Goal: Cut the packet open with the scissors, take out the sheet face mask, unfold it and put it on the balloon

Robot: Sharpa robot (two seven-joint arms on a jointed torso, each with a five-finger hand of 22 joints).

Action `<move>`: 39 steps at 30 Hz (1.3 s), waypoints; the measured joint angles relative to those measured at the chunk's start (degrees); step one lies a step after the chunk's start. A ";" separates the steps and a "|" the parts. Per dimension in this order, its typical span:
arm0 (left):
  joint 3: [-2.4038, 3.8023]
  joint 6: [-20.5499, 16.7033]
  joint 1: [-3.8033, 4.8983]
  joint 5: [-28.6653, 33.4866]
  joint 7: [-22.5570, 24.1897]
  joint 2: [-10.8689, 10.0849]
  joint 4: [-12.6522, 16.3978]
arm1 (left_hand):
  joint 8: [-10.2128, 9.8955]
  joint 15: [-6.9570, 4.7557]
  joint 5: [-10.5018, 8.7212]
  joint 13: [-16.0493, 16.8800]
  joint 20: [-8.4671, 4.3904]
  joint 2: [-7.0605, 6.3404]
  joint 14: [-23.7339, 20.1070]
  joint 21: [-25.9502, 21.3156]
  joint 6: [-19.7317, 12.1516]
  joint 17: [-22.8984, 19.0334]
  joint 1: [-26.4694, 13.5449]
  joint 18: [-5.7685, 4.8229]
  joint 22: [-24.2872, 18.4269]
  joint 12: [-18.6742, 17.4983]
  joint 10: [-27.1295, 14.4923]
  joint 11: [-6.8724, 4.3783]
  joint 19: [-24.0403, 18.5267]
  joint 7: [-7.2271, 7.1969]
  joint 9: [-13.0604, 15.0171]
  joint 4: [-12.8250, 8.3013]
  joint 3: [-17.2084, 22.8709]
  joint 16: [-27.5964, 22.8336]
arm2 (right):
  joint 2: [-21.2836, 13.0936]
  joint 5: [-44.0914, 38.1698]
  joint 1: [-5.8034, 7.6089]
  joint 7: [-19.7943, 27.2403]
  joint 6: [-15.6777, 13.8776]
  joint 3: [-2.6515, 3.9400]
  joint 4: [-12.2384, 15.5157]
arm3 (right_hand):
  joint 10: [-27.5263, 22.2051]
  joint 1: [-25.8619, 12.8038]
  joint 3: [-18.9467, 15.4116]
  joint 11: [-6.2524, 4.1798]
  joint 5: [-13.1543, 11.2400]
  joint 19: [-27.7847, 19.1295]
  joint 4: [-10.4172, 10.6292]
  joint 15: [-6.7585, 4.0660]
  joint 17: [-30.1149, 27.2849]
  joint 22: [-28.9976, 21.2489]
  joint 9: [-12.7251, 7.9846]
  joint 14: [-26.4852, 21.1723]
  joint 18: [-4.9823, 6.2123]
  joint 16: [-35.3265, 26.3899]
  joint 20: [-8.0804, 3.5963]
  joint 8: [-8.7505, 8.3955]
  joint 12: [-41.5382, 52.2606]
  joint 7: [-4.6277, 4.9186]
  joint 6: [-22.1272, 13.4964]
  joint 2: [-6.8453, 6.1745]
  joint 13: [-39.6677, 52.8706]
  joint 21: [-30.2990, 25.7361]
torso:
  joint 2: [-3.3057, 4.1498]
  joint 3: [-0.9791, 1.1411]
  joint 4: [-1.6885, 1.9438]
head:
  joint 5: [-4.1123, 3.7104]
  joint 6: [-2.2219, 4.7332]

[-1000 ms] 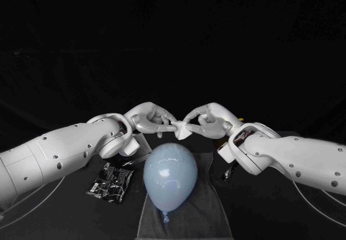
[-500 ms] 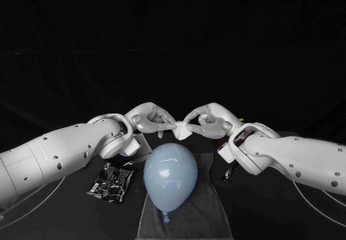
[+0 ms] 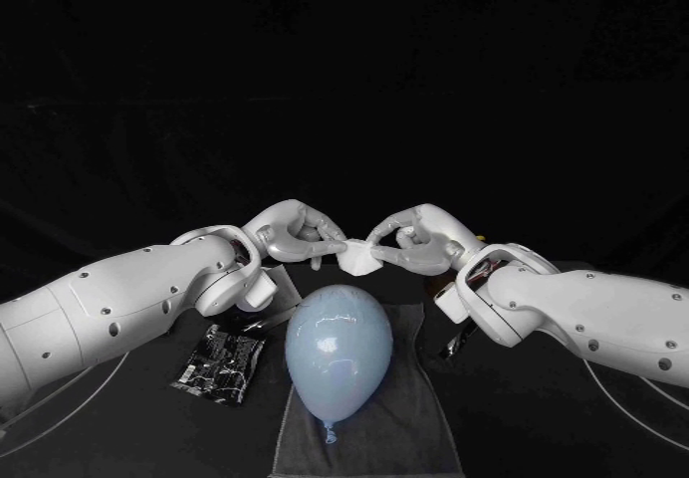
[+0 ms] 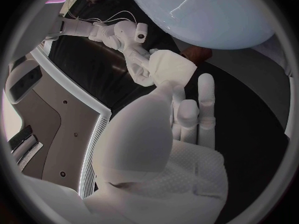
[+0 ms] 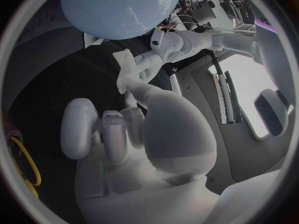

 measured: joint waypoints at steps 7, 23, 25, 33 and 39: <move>-0.01 -0.52 0.04 -0.25 0.18 -0.10 0.08 | 0.76 -0.07 0.00 -0.11 0.00 -0.65 0.07 0.23 -0.01 0.02 -1.11 -0.03 0.10 0.00 0.49 -0.10 0.00 0.00 0.00 0.00 0.00 0.00 | -0.02 0.69 0.02 0.17 -0.04 0.00 -0.08 | 0.00 -0.56 -0.75 0.01 0.03 0.00 -0.54 0.00 -0.03 0.02 2.57 0.00 0.00 -0.03 0.00 0.42 -1.25 0.28 -1.12 -0.56 0.02 -0.78 | 0.00 0.00 -0.01 | -0.11 -0.02; -0.02 -2.71 0.11 -0.87 0.27 -0.47 0.14 | 2.20 -0.43 0.00 -0.10 -0.13 -1.80 1.55 0.23 0.72 1.58 -2.86 -0.07 0.25 0.11 1.62 -0.41 0.15 -1.15 0.00 0.80 -0.81 0.27 | -0.48 1.83 0.12 0.04 0.17 0.00 -0.37 | -1.40 -4.15 -6.47 1.85 0.23 -0.59 2.71 0.91 0.02 0.04 1.73 0.31 -0.05 -0.01 1.05 -1.70 -3.45 1.90 -3.76 -4.13 0.05 -2.78 | 0.01 0.00 0.02 | -0.51 -0.24; -0.02 -3.03 0.11 -0.92 0.27 -0.53 0.14 | 2.49 -0.49 0.00 -0.01 -0.19 -1.80 2.12 0.46 0.93 2.22 -2.86 -0.08 0.31 0.35 1.63 -0.41 0.21 -1.36 0.00 1.05 -1.05 0.39 | -0.59 1.89 0.16 0.02 0.25 0.00 -0.38 | -1.40 -4.37 -6.79 1.85 0.23 -0.59 3.02 0.91 0.01 0.04 1.63 0.31 -0.05 0.00 1.05 -1.97 -3.45 1.90 -3.76 -4.36 0.05 -2.78 | 0.01 0.00 0.02 | -0.56 -0.26; -0.02 -3.92 0.13 -1.07 0.32 -0.73 0.31 | 2.64 -0.49 0.00 0.06 -0.19 -2.03 2.35 0.46 1.01 2.71 -3.09 -0.09 0.32 0.35 1.83 -0.61 0.21 -1.44 0.00 1.04 -1.05 0.39 | -0.90 2.02 0.22 -0.19 0.71 -0.01 -0.51 | -1.41 -4.37 -6.79 1.85 0.23 -0.59 3.02 1.11 0.01 0.01 1.54 0.12 -0.05 0.00 1.05 -1.97 -3.46 1.90 -3.76 -4.36 0.02 -2.78 | 0.03 0.01 0.02 | -0.75 -0.32; -0.02 -4.24 0.13 -1.13 0.45 -0.79 0.46 | 2.64 -0.55 0.00 0.06 -0.19 -2.08 2.46 0.46 1.01 2.79 -3.14 -0.10 0.31 0.35 1.83 -0.61 0.21 -1.44 0.00 1.04 -1.05 0.39 | -0.98 1.94 0.23 -0.50 0.99 -0.01 -0.63 | -1.41 -3.74 -6.95 1.84 0.23 -0.59 2.86 1.11 0.01 0.00 1.34 0.11 -0.05 -0.03 1.06 -1.97 -3.46 1.89 -3.76 -3.73 0.00 -2.78 | 0.03 0.01 0.02 | -0.83 -0.41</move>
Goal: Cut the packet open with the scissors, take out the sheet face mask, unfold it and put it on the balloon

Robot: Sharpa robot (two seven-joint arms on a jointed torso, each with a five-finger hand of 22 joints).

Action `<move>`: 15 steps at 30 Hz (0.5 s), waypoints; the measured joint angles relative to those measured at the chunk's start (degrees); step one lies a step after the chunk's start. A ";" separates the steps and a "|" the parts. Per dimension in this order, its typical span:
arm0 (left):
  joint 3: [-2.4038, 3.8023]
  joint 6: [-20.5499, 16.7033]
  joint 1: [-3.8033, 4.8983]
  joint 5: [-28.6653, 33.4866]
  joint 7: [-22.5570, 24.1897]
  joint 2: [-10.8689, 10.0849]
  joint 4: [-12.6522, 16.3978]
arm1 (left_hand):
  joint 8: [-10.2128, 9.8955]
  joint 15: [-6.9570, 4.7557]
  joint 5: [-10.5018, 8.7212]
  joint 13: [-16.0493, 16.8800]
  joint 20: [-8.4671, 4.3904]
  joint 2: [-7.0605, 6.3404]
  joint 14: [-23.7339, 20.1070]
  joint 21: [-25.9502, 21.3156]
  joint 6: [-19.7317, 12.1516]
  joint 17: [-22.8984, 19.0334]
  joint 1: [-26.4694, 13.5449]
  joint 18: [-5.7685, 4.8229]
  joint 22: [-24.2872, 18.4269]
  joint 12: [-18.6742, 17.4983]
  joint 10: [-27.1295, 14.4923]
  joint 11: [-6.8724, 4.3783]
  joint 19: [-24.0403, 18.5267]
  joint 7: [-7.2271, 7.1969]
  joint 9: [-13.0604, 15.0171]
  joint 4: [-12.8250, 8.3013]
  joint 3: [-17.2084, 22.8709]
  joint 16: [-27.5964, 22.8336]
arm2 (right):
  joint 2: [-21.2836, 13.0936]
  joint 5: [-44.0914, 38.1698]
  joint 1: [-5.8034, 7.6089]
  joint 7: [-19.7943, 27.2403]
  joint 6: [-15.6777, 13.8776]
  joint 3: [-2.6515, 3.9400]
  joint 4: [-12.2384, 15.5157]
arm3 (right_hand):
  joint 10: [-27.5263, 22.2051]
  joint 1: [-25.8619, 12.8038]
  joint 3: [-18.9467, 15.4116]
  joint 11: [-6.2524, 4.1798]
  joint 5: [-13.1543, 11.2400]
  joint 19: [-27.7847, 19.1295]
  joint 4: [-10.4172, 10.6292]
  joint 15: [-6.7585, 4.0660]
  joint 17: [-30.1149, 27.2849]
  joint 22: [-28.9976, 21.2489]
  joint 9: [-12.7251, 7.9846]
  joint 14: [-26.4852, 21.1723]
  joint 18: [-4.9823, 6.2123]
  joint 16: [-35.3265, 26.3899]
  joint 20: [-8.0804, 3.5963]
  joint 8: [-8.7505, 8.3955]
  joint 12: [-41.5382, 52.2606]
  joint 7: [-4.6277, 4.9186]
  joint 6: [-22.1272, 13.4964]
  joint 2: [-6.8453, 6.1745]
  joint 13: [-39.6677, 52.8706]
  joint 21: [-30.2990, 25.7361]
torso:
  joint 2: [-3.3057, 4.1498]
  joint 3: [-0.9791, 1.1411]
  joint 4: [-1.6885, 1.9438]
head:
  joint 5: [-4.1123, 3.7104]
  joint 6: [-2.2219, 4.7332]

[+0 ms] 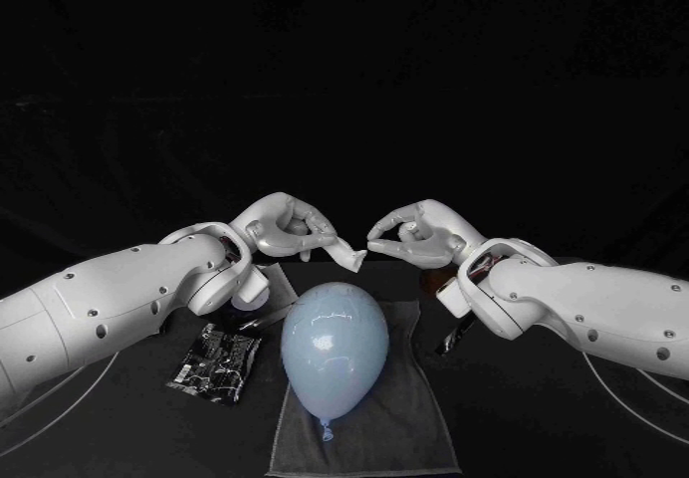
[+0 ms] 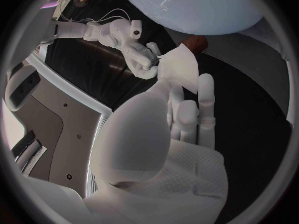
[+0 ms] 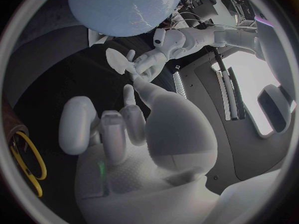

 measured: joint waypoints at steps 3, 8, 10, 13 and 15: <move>0.00 -0.09 0.00 -0.05 0.09 -0.10 0.03 | 0.00 0.00 0.00 0.00 0.00 0.00 0.00 0.00 0.00 0.06 0.00 0.00 0.00 0.00 0.00 0.00 0.00 0.00 0.00 0.00 0.00 0.00 | -0.08 -0.48 0.01 -0.15 0.20 0.00 -0.01 | -0.08 0.14 -0.33 0.08 0.00 0.00 -0.15 0.00 -0.03 0.01 -0.23 0.00 0.00 -0.01 0.00 -0.56 0.00 0.02 -0.02 0.12 0.00 -0.35 | 0.00 0.00 0.01 | -0.03 -0.07; 0.00 -0.19 0.01 -0.10 0.23 -0.23 0.20 | 0.00 -0.02 0.00 0.00 -0.20 0.00 -0.02 0.00 -0.01 0.06 0.00 -0.01 0.02 0.00 0.00 0.00 0.21 0.00 0.00 0.00 0.00 0.00 | -0.05 -2.36 0.01 -0.36 0.70 0.00 -0.08 | -1.03 0.80 -1.47 1.02 0.00 -0.70 0.36 0.66 -0.04 0.02 -1.28 0.02 -0.11 -0.03 0.70 -2.57 -0.93 1.30 -2.16 -0.53 0.02 -2.02 | 0.02 0.00 0.01 | -0.08 -0.20; 0.00 -0.21 0.01 -0.10 0.30 -0.26 0.32 | 0.00 -0.02 0.00 -0.01 -0.21 0.00 -0.03 0.00 -0.01 0.05 0.00 -0.01 0.05 0.00 0.00 0.00 0.21 0.00 0.00 0.00 0.00 -0.01 | 0.15 -3.24 0.01 -0.40 0.88 -0.01 -0.22 | -1.37 0.83 -1.91 1.36 0.00 -0.92 0.48 1.07 -0.04 0.03 -1.68 0.03 -0.26 -0.14 0.91 -3.08 -1.28 1.72 -2.75 -0.56 0.03 -2.66 | 0.02 0.00 0.01 | -0.09 -0.23; 0.00 -0.23 0.02 -0.10 0.37 -0.28 0.49 | 0.00 -0.02 0.00 -0.01 -0.21 0.00 -0.03 0.00 -0.01 0.06 0.00 -0.01 0.05 0.00 -0.01 0.01 0.21 0.00 0.00 0.00 0.00 -0.01 | 0.61 -4.16 0.01 -0.42 0.95 -0.02 -0.36 | -1.55 0.81 -2.70 1.54 0.00 -1.03 1.28 1.36 -0.04 0.04 -2.03 0.12 -0.27 -0.14 1.03 -3.67 -1.32 2.04 -3.07 -0.57 0.04 -2.66 | 0.03 0.00 0.00 | -0.04 -0.26; 0.00 -0.23 0.04 -0.11 0.40 -0.27 0.54 | 0.00 -0.02 0.00 -0.02 -0.21 0.00 -0.03 -0.01 -0.01 0.05 0.00 -0.02 0.05 0.00 0.12 -0.12 0.21 0.00 0.00 0.00 0.00 -0.01 | 1.08 -4.61 0.01 -0.43 0.88 -0.02 -0.36 | -1.54 0.47 -3.42 1.54 0.00 -1.00 1.99 1.45 -0.03 0.04 -2.19 0.20 -0.28 -0.01 1.24 -3.99 -1.33 2.04 -3.08 -0.87 0.04 -2.66 | 0.05 -0.01 0.01 | 0.03 -0.26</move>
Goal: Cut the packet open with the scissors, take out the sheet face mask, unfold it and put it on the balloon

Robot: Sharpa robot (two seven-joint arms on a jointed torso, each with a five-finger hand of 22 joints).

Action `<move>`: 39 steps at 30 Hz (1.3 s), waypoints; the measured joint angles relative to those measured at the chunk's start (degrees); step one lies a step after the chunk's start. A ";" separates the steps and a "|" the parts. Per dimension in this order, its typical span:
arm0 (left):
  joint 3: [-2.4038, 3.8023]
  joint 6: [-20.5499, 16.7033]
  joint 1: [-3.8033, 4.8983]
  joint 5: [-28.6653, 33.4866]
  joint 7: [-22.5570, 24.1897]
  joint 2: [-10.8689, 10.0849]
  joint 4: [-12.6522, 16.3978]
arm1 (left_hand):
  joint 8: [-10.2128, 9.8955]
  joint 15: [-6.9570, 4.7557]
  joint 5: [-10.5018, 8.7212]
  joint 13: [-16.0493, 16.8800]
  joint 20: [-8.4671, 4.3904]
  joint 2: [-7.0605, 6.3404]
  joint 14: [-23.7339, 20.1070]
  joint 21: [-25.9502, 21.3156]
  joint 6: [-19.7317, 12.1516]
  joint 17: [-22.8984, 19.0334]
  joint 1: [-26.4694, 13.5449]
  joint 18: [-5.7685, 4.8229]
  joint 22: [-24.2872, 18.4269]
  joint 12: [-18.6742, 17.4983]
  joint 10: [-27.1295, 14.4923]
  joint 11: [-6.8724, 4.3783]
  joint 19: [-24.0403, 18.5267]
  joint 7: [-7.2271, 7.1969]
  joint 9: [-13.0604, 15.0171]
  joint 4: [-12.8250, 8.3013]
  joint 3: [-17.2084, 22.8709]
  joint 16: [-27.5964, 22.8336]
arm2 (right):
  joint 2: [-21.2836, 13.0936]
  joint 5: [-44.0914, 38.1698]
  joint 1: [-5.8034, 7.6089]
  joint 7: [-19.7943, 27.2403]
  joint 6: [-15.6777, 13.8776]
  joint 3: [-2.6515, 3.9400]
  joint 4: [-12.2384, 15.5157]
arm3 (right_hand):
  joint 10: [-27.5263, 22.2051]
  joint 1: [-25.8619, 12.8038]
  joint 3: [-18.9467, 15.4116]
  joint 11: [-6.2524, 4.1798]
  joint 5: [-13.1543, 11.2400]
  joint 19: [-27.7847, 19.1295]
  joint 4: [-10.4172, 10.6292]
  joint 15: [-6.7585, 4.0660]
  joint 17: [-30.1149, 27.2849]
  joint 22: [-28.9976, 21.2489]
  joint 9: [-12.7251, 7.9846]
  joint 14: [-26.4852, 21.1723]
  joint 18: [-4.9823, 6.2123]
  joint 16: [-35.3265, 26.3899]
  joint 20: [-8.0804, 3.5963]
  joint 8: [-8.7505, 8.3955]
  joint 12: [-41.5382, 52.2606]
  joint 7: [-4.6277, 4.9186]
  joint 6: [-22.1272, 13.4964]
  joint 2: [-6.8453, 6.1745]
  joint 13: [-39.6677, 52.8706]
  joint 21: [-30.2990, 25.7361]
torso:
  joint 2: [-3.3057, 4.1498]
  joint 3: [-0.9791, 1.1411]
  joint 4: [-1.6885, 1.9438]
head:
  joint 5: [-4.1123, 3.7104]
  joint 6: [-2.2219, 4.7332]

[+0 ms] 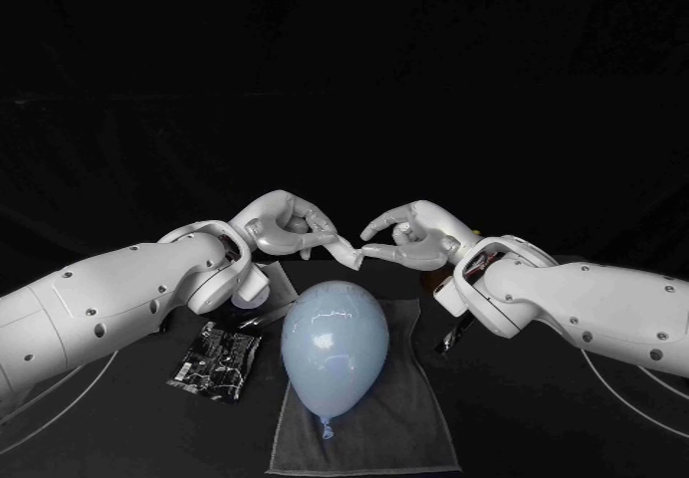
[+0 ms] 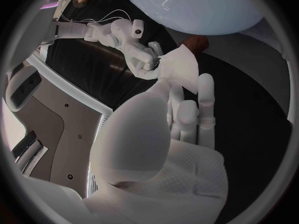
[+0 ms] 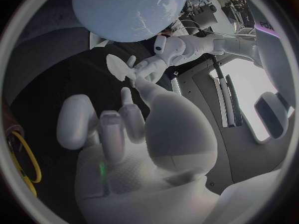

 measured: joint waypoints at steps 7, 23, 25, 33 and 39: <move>0.00 0.01 0.10 -0.22 0.01 0.08 0.04 | -0.01 0.00 0.00 0.00 0.00 0.00 0.00 0.00 -0.01 0.00 0.00 0.00 0.00 0.00 0.08 -0.08 0.00 0.00 0.00 0.00 0.00 0.00 | 1.72 -0.66 0.00 -0.44 -1.00 0.00 0.08 | 0.00 -2.17 -2.60 -0.01 0.00 0.09 3.27 0.00 0.03 0.00 -0.26 0.00 0.00 0.04 0.09 0.00 0.37 -0.47 0.74 0.86 0.01 0.00 | 0.01 0.04 0.02 | 0.28 -0.01; 0.00 0.05 0.18 -0.85 -0.04 0.22 0.41 | 0.16 0.00 0.00 0.05 0.01 0.00 -0.01 -0.03 -0.11 0.05 0.00 -0.02 -0.01 -0.01 0.08 -0.08 0.00 -0.07 0.00 0.15 -0.16 -0.01 | 3.98 -3.37 0.01 -3.74 -2.50 0.00 -1.47 | 0.44 -1.90 -4.16 -0.45 0.00 0.29 5.15 0.00 0.04 -0.04 -0.35 -0.01 -0.01 -0.01 0.29 0.00 0.67 -0.92 2.18 1.72 -0.04 0.73 | -0.02 -0.06 0.03 | 0.42 -0.19; 0.00 0.05 0.18 -0.88 -0.04 0.21 0.46 | 0.16 0.00 0.00 0.04 0.01 0.00 -0.01 -0.03 -0.11 0.05 0.00 -0.03 -0.02 -0.01 0.08 -0.08 0.00 -0.07 0.00 0.15 -0.16 -0.01 | 4.05 -3.68 0.01 -4.06 -2.55 0.00 -1.58 | 0.53 -1.78 -4.16 -0.54 0.00 0.29 5.15 0.00 0.03 -0.04 -0.35 -0.01 -0.01 -0.02 0.29 0.00 0.67 -0.92 2.19 1.84 -0.04 0.73 | -0.03 -0.05 0.03 | 0.42 -0.21; 0.00 0.08 0.20 -0.94 -0.04 0.16 0.72 | 0.16 0.00 0.00 0.04 0.01 0.00 -0.01 -0.04 -0.08 0.05 0.00 0.17 -0.03 -0.01 0.08 -0.07 -0.01 -0.11 0.00 0.15 -0.16 -0.01 | 4.34 -4.71 0.01 -5.02 -2.58 0.00 -1.90 | 0.96 0.77 -3.76 -0.97 0.00 0.63 5.46 -0.22 -0.01 -0.01 -0.29 -0.21 -0.01 0.00 -0.05 0.44 1.12 -1.78 3.93 4.03 -0.01 1.17 | -0.05 -0.01 0.01 | 0.46 -0.30; 0.00 0.11 0.20 -0.96 -0.03 0.14 0.78 | 0.16 -0.02 0.00 0.03 0.01 0.00 0.01 -0.04 0.01 0.04 0.00 0.26 -0.03 -0.01 0.08 -0.07 -0.01 -0.20 0.00 0.15 -0.16 -0.01 | 4.26 -4.99 0.01 -5.16 -2.73 0.00 -1.80 | 2.35 3.26 -2.33 -2.56 0.00 1.55 5.52 -1.78 0.00 0.00 0.86 -0.09 -0.02 0.04 -0.98 3.06 3.43 -3.60 7.12 6.52 0.33 3.23 | -0.06 0.00 -0.01 | 0.47 -0.40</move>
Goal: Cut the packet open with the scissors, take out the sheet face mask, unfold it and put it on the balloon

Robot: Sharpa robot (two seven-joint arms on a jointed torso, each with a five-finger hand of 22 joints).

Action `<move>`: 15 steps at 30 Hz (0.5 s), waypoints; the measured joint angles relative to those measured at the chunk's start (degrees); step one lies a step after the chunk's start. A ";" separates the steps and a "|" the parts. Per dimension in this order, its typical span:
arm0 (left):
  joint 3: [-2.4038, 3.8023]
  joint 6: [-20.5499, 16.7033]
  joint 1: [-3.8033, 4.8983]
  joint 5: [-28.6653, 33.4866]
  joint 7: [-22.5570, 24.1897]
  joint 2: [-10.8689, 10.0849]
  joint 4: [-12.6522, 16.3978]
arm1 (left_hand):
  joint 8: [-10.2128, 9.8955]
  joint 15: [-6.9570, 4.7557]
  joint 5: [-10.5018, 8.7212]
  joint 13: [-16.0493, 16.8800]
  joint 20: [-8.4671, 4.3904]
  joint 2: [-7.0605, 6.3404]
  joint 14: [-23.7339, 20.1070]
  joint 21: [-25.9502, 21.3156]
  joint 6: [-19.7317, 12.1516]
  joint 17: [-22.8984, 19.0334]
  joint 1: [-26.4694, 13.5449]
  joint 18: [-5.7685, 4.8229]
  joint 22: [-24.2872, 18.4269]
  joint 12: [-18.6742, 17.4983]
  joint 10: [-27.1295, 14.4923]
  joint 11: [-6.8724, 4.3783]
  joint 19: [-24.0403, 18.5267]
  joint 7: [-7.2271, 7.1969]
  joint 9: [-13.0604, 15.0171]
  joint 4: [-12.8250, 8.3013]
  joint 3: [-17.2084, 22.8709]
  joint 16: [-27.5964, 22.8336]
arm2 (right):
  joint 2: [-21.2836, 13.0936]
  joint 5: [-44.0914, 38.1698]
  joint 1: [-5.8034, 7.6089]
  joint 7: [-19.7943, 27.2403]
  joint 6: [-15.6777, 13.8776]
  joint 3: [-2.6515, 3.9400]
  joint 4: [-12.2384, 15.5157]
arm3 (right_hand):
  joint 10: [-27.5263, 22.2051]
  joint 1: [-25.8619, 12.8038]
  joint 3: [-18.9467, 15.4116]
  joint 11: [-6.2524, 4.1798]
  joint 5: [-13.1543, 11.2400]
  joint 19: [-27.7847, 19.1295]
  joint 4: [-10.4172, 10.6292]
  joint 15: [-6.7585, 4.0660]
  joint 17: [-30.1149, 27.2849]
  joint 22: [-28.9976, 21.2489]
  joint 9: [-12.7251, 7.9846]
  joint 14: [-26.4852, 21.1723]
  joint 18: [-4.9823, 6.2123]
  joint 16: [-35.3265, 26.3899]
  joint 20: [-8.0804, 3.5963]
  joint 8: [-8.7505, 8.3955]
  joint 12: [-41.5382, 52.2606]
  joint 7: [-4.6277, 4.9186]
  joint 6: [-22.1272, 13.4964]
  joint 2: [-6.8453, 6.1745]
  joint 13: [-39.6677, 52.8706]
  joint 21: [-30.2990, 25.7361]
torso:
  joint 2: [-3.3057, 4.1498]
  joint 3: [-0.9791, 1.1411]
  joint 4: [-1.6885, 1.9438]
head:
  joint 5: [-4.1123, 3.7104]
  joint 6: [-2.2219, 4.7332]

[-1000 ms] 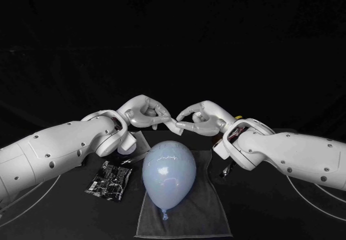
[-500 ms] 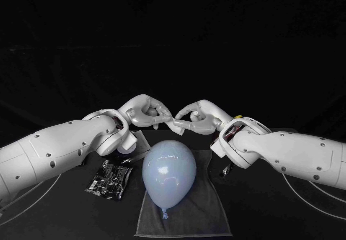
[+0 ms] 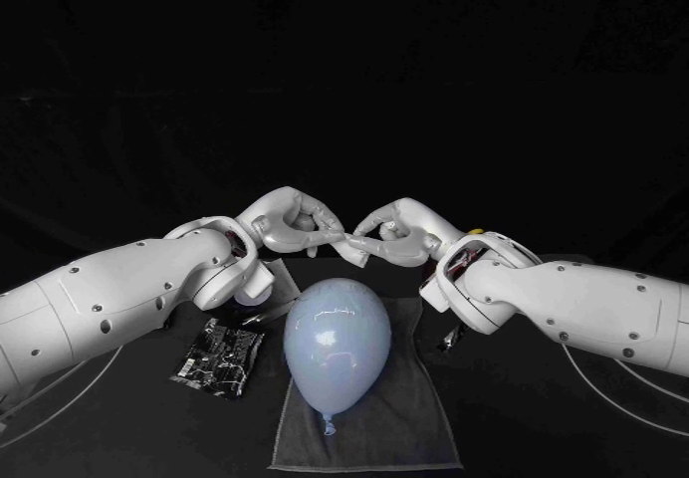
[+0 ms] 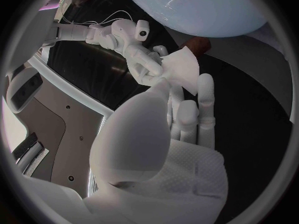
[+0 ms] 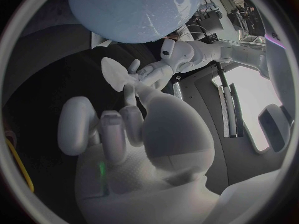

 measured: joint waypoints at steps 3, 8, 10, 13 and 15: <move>0.00 0.02 0.00 -0.02 0.00 -0.01 0.00 | 0.00 -0.18 0.00 -0.01 0.00 0.00 0.18 0.00 0.00 0.00 0.00 0.00 0.02 0.00 0.00 0.00 0.00 0.00 0.00 0.00 0.00 0.00 | -0.18 0.14 0.00 0.18 -0.25 0.00 0.11 | 0.13 0.65 0.25 -0.14 0.00 0.30 -0.24 -0.24 0.01 0.01 0.35 0.00 0.00 0.00 -0.31 0.81 0.87 -0.41 0.41 0.65 -0.17 0.65 | 0.00 0.03 -0.02 | 0.01 -0.02; 0.00 0.04 0.01 -0.07 -0.02 -0.04 -0.04 | -0.01 -0.18 0.00 -0.01 0.00 0.00 0.18 0.00 0.00 -0.01 0.00 -0.01 0.06 0.00 0.00 0.00 0.00 0.00 0.00 0.00 0.00 0.00 | -0.52 0.86 0.00 0.72 -0.77 0.00 0.30 | 0.25 1.12 0.40 -0.26 -0.02 0.40 -0.40 -0.43 0.02 0.00 0.73 0.03 -0.01 0.00 -0.41 1.50 1.31 -0.55 0.56 1.12 -0.22 0.98 | 0.00 0.03 -0.03 | 0.07 -0.06; -0.01 0.05 0.02 -0.11 -0.06 -0.04 -0.05 | -0.01 -0.18 0.00 -0.02 0.00 0.00 0.18 0.00 -0.01 -0.02 0.00 -0.01 0.06 0.00 0.00 0.00 0.00 0.00 0.00 0.00 0.00 0.00 | -0.65 1.28 0.00 1.03 -0.96 0.00 0.36 | 0.26 1.26 0.55 -0.27 -0.02 0.37 -0.55 -0.46 0.05 0.00 0.81 0.00 -0.01 -0.01 -0.44 1.66 1.40 -0.59 0.59 1.26 -0.21 0.98 | 0.00 0.04 -0.03 | 0.08 -0.07; -0.01 0.06 0.03 -0.16 -0.08 -0.05 -0.06 | -0.02 -0.18 0.00 -0.02 0.00 0.00 0.18 0.00 -0.01 -0.02 0.00 -0.03 0.06 0.00 0.00 0.00 0.00 0.00 0.00 0.00 0.00 0.00 | -0.76 1.76 0.00 1.40 -1.14 0.00 0.44 | 0.26 1.70 0.72 -0.27 -0.03 0.37 -0.72 -0.63 0.04 -0.01 1.09 -0.16 -0.02 -0.04 -0.81 1.93 1.46 -0.59 0.59 1.27 -0.18 1.21 | 0.00 0.04 -0.05 | 0.08 -0.08; -0.01 0.07 0.04 -0.20 -0.09 -0.05 -0.06 | -0.02 -0.18 0.00 -0.03 0.00 0.00 0.18 0.00 -0.01 -0.03 0.00 -0.04 0.06 0.00 0.00 0.00 0.00 0.00 0.00 0.00 0.00 0.00 | -0.82 2.09 0.00 1.66 -1.24 0.00 0.54 | 0.31 1.98 0.97 -0.33 -0.04 0.37 -0.96 -0.71 0.04 -0.02 1.15 -0.08 -0.02 -0.04 -0.82 2.16 1.46 -0.59 0.58 1.29 -0.19 1.21 | -0.01 0.04 -0.05 | 0.04 -0.08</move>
